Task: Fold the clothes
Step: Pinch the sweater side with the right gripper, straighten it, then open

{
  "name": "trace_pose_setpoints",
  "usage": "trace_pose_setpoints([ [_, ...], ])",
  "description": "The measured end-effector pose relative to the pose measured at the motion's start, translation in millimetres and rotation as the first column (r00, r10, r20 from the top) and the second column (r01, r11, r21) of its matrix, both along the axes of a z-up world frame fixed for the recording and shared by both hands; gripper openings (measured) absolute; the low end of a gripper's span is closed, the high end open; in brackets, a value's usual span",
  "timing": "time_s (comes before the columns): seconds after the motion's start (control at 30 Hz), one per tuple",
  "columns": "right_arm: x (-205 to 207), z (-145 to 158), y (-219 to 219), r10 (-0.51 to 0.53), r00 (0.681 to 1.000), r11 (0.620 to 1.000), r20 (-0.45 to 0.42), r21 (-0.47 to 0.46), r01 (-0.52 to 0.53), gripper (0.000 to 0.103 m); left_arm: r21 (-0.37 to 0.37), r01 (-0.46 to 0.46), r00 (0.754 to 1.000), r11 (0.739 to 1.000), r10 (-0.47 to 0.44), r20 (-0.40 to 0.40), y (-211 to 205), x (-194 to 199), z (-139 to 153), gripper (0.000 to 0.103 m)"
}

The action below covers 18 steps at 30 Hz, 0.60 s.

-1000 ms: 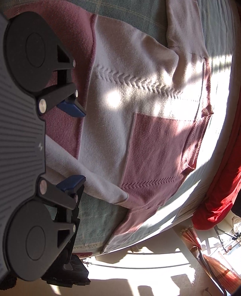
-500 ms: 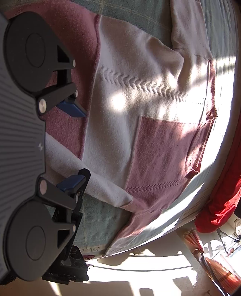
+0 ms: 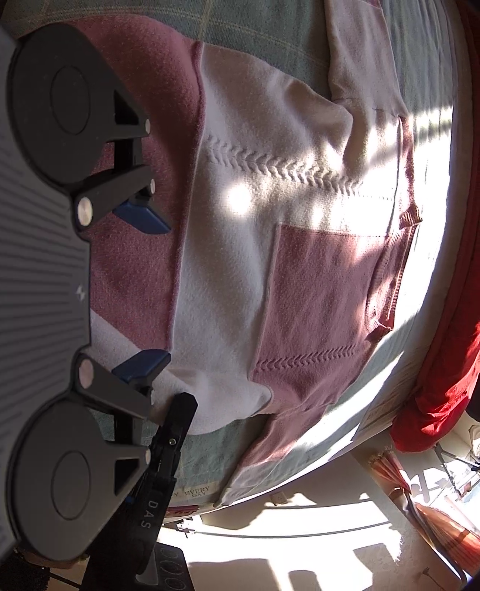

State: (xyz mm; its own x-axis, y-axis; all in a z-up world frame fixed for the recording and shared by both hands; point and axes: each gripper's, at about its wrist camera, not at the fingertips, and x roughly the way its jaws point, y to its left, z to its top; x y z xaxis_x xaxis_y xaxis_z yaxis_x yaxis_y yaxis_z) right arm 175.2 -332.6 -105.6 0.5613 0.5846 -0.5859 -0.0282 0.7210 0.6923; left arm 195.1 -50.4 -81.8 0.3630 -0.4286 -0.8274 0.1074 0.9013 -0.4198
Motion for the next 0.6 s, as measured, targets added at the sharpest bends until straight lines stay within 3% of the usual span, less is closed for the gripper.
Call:
trace_pose_setpoints([
  [0.2,-24,38,-36,-0.011,1.0,0.976,-0.009,-0.216,0.009,0.012,-0.002,0.019,1.0,1.0,-0.019,0.008,-4,-10,4,0.07],
  [0.4,-31,27,-63,-0.052,0.987,0.928,-0.154,-0.373,-0.01,0.015,0.002,0.041,0.999,0.999,-0.041,0.016,-9,-15,7,0.07],
  [0.6,-29,34,-82,-0.085,0.987,0.94,-0.136,-0.339,0.034,0.017,0.027,0.041,0.999,0.999,-0.042,0.023,-11,-14,6,0.07],
])
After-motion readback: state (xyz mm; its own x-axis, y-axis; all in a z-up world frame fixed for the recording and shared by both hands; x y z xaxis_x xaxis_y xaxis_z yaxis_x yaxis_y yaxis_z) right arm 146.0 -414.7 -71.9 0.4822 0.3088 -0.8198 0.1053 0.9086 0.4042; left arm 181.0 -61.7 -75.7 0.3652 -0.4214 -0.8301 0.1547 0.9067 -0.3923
